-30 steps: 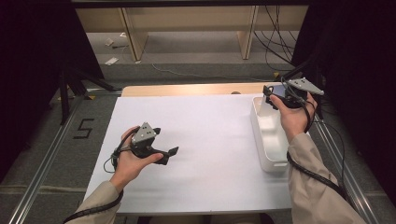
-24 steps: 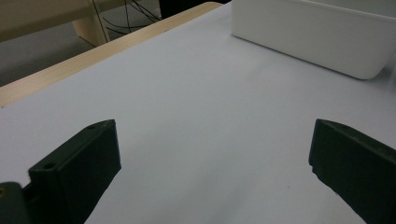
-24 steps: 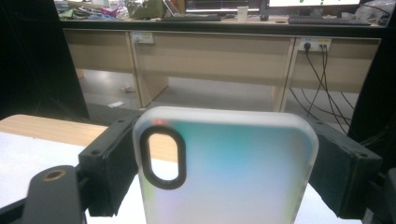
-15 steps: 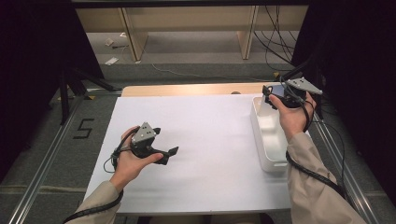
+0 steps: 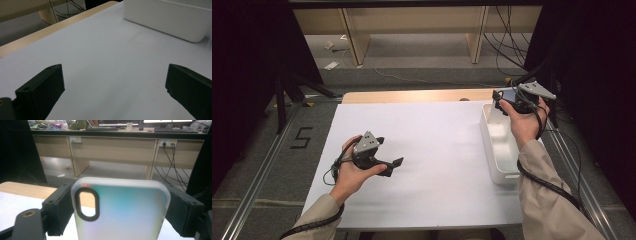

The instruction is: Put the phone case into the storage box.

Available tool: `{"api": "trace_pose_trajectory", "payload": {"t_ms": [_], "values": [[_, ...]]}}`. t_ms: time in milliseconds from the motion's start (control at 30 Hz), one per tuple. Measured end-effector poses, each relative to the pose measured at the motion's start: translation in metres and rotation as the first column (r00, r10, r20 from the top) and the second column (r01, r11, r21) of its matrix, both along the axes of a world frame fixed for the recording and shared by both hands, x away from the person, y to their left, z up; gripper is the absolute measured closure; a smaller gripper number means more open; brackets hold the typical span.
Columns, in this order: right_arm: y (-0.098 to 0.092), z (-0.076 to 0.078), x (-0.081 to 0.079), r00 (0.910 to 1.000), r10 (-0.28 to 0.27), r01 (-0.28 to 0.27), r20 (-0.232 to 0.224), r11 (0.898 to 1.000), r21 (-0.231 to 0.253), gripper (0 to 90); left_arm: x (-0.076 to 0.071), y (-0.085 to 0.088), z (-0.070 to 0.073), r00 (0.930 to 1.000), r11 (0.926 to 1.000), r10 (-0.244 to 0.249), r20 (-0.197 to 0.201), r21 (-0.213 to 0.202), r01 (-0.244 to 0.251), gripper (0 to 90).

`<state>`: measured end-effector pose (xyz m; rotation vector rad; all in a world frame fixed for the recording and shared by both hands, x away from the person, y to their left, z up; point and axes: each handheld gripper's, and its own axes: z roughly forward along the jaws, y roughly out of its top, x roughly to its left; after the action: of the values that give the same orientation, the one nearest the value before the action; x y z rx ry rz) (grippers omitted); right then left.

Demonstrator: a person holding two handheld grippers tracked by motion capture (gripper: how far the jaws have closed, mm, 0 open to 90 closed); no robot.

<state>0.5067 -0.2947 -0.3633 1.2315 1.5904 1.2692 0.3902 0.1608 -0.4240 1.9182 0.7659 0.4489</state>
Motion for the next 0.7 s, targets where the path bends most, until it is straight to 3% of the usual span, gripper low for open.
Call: {"api": "trace_pose_trajectory", "payload": {"t_ms": [700], "values": [[-0.0001,0.0003,0.0047,1.0,-0.006,0.006,-0.001,1.0,-0.001,18.5,0.0001,0.0002,0.0002,1.0,1.0,0.001,0.0,-0.002,-0.001,1.4]]}}
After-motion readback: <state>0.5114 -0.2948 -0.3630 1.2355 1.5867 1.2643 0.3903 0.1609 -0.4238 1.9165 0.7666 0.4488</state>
